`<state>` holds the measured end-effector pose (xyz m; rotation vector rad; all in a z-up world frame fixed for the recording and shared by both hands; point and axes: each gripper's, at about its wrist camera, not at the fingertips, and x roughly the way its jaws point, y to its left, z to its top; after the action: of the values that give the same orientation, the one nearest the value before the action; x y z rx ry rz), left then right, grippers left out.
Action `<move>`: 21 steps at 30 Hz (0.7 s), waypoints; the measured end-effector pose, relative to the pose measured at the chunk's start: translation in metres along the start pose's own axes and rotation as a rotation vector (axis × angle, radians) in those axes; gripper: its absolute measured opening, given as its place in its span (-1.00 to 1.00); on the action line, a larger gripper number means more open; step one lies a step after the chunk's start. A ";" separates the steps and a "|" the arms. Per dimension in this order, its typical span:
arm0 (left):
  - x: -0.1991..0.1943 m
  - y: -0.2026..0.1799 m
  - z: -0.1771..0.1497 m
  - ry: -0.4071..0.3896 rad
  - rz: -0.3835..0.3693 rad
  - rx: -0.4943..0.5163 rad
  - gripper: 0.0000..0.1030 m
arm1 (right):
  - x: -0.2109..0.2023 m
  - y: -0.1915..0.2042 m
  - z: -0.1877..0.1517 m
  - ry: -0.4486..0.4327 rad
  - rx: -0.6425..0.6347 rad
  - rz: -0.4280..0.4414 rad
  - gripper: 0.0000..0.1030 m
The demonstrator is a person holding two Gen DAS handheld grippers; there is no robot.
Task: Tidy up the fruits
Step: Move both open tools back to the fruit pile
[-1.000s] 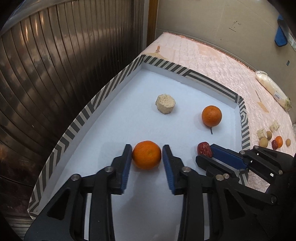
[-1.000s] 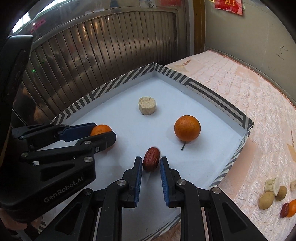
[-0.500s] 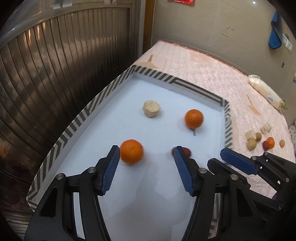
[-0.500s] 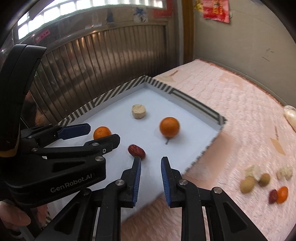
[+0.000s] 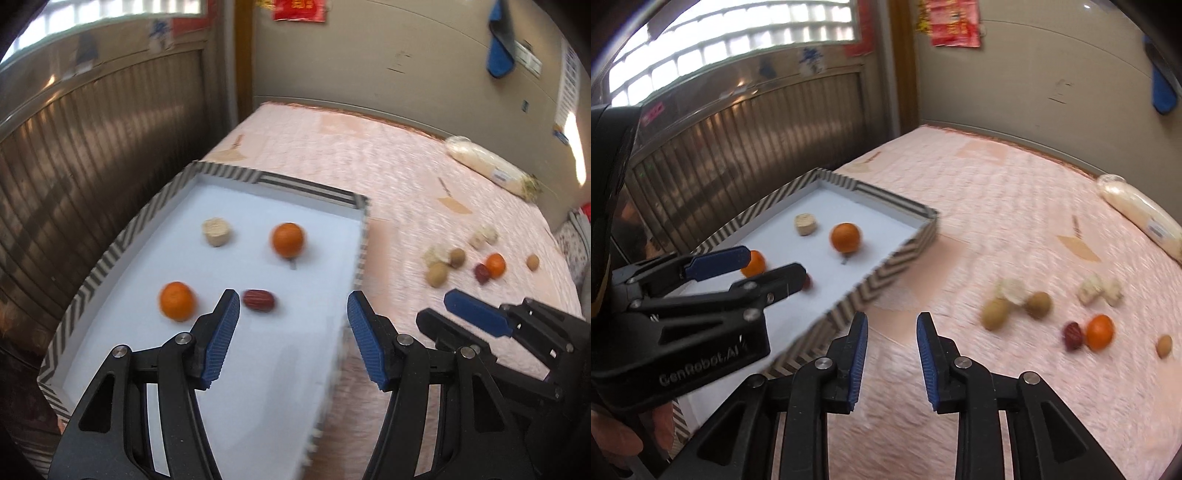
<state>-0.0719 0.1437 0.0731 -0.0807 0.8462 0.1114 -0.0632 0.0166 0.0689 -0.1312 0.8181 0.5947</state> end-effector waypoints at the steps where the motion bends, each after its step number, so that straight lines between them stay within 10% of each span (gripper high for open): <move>1: 0.000 -0.007 -0.001 0.001 -0.011 0.011 0.19 | -0.003 -0.004 -0.001 -0.003 0.007 -0.009 -0.49; 21: -0.003 -0.101 -0.012 0.007 -0.106 0.144 0.19 | -0.062 -0.094 -0.048 -0.044 0.180 -0.113 -0.42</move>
<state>-0.0698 0.0417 0.0701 0.0095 0.8529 -0.0491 -0.0754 -0.1052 0.0698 0.0002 0.8124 0.4139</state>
